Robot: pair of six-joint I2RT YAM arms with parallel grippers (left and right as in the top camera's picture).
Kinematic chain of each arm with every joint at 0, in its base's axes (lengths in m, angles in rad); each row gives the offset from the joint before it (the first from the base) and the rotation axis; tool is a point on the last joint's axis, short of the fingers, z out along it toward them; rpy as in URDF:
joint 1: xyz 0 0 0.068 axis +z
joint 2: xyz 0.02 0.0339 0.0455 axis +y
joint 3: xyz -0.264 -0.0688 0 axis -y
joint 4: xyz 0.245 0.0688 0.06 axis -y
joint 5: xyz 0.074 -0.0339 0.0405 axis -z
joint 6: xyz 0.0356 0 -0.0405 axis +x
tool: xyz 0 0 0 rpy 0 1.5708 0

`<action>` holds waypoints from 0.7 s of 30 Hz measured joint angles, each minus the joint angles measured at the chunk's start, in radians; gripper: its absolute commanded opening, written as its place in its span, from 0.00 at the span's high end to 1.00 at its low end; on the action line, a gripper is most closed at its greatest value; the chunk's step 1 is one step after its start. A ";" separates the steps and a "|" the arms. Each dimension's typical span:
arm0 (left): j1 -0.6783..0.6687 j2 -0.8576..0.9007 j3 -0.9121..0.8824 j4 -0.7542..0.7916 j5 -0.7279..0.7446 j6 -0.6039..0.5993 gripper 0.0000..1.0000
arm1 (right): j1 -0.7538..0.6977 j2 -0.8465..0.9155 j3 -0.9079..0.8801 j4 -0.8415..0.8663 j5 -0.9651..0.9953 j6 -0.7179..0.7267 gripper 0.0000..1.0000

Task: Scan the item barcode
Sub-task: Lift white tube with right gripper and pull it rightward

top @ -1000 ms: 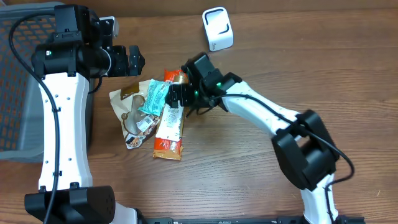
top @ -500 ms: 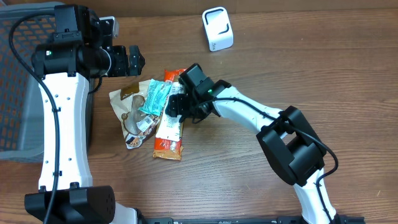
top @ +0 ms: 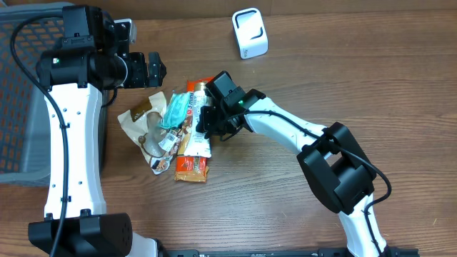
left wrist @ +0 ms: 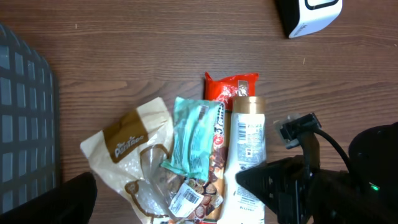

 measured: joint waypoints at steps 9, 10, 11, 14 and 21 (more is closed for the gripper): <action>0.000 0.000 0.000 0.000 0.000 0.000 0.00 | -0.015 -0.092 -0.015 -0.179 0.080 -0.182 0.96; 0.000 0.000 0.000 0.000 0.000 0.000 0.00 | -0.016 -0.106 -0.015 -0.193 0.090 -0.198 0.96; 0.000 0.000 0.000 0.000 0.000 0.000 0.00 | -0.016 -0.118 -0.015 -0.209 0.104 -0.208 0.96; 0.000 0.000 0.000 0.000 0.000 0.000 0.00 | -0.014 -0.138 -0.015 -0.254 0.146 -0.235 0.96; 0.000 0.000 0.000 0.000 0.000 0.000 0.00 | -0.015 -0.139 -0.015 -0.370 0.407 -0.256 0.96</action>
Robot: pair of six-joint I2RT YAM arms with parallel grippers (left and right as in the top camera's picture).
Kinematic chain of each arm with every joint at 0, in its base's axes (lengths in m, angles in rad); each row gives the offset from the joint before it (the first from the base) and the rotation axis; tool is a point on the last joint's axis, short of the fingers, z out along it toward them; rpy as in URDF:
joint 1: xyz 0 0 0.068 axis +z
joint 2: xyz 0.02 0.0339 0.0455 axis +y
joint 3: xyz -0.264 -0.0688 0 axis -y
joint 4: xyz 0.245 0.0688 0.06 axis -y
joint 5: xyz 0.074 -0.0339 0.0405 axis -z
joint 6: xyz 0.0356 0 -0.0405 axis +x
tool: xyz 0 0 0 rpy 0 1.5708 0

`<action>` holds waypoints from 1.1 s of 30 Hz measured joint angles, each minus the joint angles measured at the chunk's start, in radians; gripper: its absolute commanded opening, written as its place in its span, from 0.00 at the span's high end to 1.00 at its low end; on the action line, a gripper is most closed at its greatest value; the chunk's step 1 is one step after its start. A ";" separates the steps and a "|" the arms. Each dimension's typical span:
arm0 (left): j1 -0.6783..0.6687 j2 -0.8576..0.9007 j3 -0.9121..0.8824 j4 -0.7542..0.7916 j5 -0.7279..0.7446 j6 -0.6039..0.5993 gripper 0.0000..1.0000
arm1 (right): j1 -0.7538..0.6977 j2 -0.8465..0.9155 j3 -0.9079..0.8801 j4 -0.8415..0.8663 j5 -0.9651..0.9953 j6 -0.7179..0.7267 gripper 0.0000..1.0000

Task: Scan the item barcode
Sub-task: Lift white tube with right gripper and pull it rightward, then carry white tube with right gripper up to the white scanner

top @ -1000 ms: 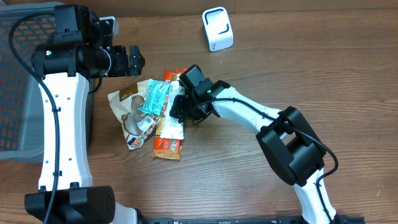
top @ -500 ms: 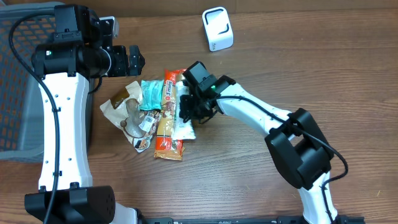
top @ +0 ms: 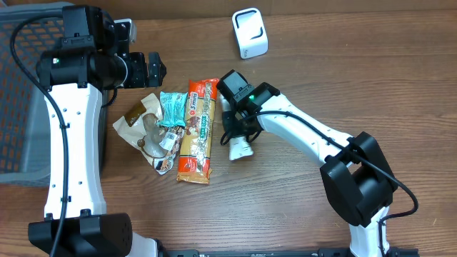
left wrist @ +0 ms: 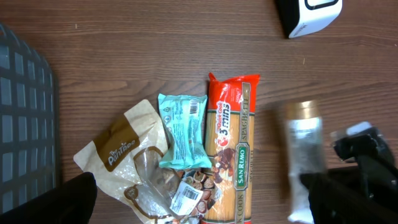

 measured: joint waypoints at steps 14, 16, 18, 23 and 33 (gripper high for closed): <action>0.000 0.000 0.000 0.000 0.000 0.000 0.00 | 0.000 0.011 -0.064 -0.073 0.547 -0.055 0.96; 0.000 0.000 0.000 0.000 0.000 0.000 0.00 | 0.000 0.021 -0.064 -0.074 0.547 -0.077 0.96; 0.000 0.000 0.000 -0.001 0.000 0.000 0.00 | 0.000 0.024 -0.064 -0.076 0.522 -0.109 0.96; 0.000 0.000 0.000 0.000 0.000 0.000 0.00 | -0.011 0.024 -0.064 -0.069 0.384 -0.146 0.96; 0.000 0.000 0.000 0.000 0.000 0.000 0.00 | -0.161 0.026 0.039 -0.063 -0.137 -0.212 0.96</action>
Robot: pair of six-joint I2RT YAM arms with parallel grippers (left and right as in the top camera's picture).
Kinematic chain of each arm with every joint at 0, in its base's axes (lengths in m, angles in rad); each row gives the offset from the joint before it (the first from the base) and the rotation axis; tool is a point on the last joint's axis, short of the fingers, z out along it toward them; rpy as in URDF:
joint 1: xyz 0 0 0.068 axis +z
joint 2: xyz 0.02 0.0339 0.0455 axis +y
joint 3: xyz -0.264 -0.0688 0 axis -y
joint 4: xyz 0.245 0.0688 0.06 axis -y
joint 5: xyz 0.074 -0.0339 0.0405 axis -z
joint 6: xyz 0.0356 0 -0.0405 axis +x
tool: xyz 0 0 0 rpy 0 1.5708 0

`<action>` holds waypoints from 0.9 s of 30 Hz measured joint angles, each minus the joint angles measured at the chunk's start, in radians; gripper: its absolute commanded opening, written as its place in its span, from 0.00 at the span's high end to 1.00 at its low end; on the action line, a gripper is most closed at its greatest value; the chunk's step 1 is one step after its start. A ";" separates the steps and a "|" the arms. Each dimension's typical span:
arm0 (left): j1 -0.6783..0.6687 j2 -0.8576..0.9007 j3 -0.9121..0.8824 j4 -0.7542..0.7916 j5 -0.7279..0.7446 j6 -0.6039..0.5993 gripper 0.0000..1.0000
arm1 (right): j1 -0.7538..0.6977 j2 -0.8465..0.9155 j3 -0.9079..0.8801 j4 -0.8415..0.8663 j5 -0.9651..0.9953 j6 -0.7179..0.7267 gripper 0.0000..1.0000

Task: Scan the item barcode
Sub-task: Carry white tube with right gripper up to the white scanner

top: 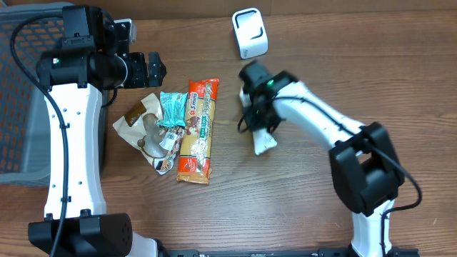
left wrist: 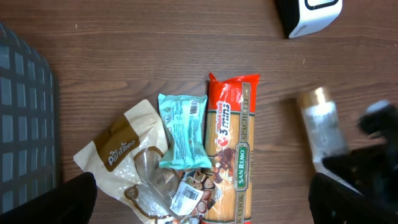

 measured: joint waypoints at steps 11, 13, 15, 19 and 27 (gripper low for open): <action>0.000 0.000 0.000 0.000 0.000 0.000 0.00 | -0.296 0.000 0.063 0.098 -0.828 -0.098 0.96; 0.000 0.000 0.000 0.000 0.000 0.000 0.00 | -0.325 0.000 0.069 0.100 -0.875 -0.108 0.96; 0.000 0.000 0.000 0.000 0.000 0.000 0.00 | -0.336 -0.003 0.070 0.101 -0.898 -0.114 0.96; 0.000 0.000 0.000 0.000 0.000 0.000 0.00 | -0.330 -0.018 0.086 0.089 -0.877 -0.101 0.97; 0.000 0.000 0.000 0.000 0.000 0.000 0.00 | -0.230 -0.043 0.396 0.039 -0.166 -0.077 0.96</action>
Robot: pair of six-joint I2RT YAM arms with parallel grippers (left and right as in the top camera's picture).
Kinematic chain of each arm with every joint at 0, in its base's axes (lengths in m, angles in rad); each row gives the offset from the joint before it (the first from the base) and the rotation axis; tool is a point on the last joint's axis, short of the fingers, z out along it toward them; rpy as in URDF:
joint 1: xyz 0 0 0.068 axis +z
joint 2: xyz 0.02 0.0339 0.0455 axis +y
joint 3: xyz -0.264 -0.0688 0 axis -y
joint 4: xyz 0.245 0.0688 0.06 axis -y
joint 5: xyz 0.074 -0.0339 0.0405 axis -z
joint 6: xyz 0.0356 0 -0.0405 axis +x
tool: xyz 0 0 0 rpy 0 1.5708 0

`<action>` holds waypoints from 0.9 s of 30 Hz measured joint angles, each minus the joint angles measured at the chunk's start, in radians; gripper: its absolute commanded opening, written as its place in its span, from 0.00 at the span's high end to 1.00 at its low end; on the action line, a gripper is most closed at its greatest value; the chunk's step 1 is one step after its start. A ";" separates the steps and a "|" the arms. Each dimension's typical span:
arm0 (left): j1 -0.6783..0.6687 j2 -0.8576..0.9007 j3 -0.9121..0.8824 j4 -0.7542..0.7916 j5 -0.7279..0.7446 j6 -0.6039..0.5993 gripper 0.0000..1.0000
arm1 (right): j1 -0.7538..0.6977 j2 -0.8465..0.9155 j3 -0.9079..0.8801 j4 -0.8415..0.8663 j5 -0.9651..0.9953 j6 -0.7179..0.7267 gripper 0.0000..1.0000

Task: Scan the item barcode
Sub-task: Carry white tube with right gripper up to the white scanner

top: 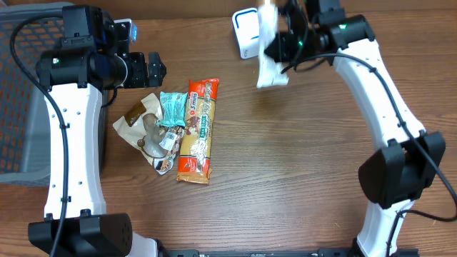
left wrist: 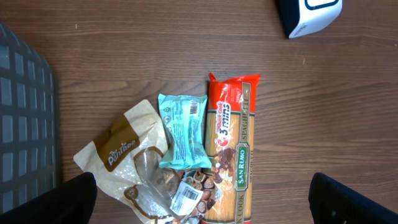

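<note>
The item, a white bottle [top: 269, 53], shows blurred in the overhead view, lifted off the table right beside the white scanner [top: 248, 32]. My right gripper [top: 283, 44] is shut on it from the right. The scanner [left wrist: 309, 15] also sits at the top right of the left wrist view, where the bottle is out of view. My left gripper [top: 147, 69] hovers open above the pile of packets; in its own view, the left gripper [left wrist: 208, 200] has nothing between its wide-set fingers.
A red-and-tan spaghetti pack [top: 198, 130], a teal packet [top: 171, 108] and a tan pouch [top: 138, 121] lie together left of centre. A grey mesh basket [top: 18, 93] stands at the left edge of the wooden table [top: 285, 178].
My right gripper has gone with the bottle from the middle of the table, right of the spaghetti pack, up to the back beside the scanner. The bottle has left the left wrist view. Left arm unchanged.
At first my right gripper was at the bottle, which lay on the packet pile. Then the bottle was off the pile, on the table just right of it. Later it was held farther right, and now it is raised next to the scanner.
</note>
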 measured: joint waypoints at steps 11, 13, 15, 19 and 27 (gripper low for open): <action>0.000 0.000 0.000 0.000 0.000 0.000 0.00 | 0.175 0.151 0.023 0.475 0.763 -0.573 0.96; 0.000 0.000 0.000 0.000 0.000 0.000 0.00 | 0.163 0.238 0.023 0.561 0.819 -0.676 0.96; 0.000 0.000 0.000 -0.001 0.000 0.000 0.00 | 0.151 0.292 0.022 0.612 0.850 -0.745 0.96; 0.000 0.000 0.000 0.000 0.000 0.000 0.01 | 0.133 0.384 0.022 0.714 0.907 -0.872 0.96; 0.000 0.000 0.000 0.000 0.000 0.000 0.00 | 0.130 0.460 0.022 0.778 0.992 -1.047 0.96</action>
